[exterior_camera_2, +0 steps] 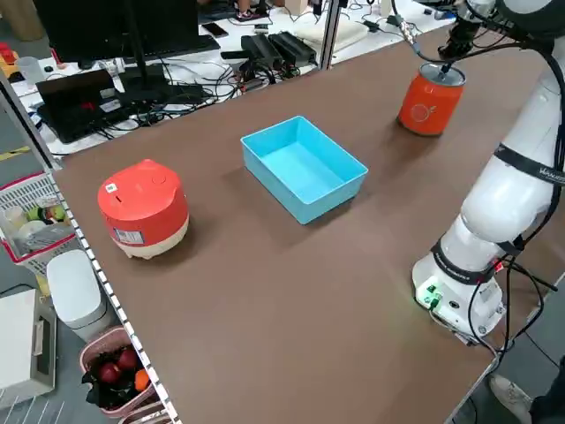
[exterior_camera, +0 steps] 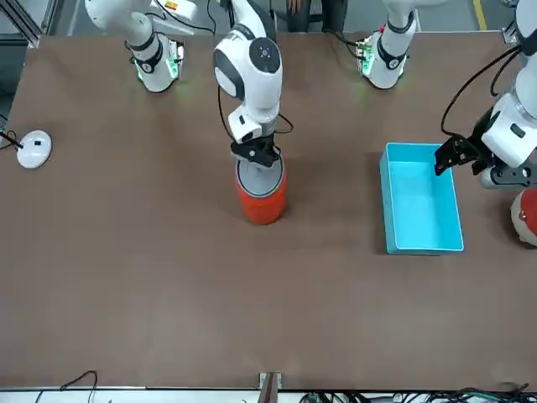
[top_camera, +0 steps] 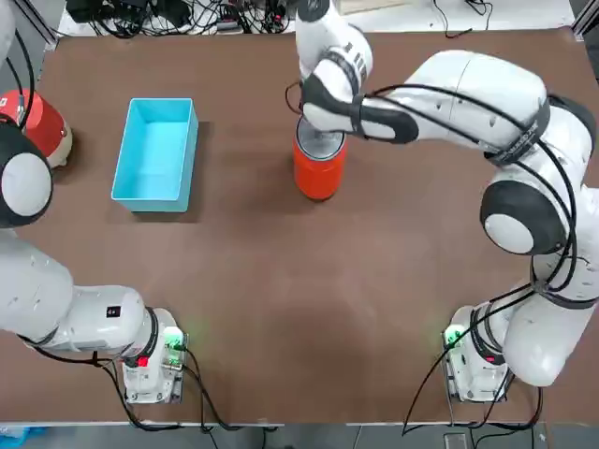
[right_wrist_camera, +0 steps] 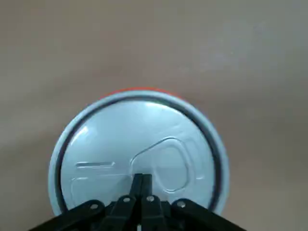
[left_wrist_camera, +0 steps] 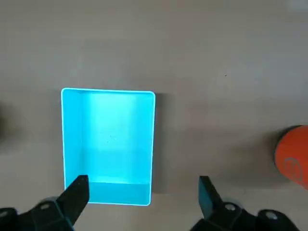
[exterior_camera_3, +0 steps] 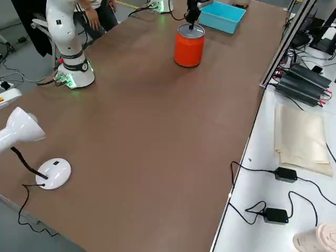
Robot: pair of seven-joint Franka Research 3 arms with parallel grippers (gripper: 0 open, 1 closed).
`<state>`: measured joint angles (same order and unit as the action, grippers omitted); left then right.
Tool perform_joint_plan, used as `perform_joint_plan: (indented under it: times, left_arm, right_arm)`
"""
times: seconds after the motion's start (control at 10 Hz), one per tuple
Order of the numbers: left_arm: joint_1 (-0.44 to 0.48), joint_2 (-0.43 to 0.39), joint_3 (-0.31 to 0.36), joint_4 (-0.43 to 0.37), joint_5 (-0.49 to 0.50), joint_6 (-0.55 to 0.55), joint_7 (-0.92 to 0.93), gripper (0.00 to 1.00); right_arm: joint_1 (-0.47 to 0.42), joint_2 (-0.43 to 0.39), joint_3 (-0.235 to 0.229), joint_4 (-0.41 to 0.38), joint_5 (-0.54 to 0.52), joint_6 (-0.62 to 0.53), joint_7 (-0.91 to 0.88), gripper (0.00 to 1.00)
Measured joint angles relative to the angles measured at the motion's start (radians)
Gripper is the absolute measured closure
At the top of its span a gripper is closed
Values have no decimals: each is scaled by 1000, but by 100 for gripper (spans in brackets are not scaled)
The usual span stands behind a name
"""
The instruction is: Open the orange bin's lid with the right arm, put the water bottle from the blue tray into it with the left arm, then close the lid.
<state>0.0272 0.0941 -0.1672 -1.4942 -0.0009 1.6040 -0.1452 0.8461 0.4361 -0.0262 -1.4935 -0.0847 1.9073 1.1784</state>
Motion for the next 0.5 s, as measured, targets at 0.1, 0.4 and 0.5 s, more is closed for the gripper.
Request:
perform_joint_plan:
  times: [0.1,0.4,0.5]
  left_arm:
    - [0,0,0,0,0,0,0,0]
    - [0,0,-1,0,0,0,0,0]
    - [0,0,-1,0,0,0,0,0]
  right_arm:
    - [-38,-10,-3,56,20,-60,-44,99]
    - [-157,-127,-11,124,32,-249,-177,96]
    - [-210,-180,-13,125,31,-317,-256,96]
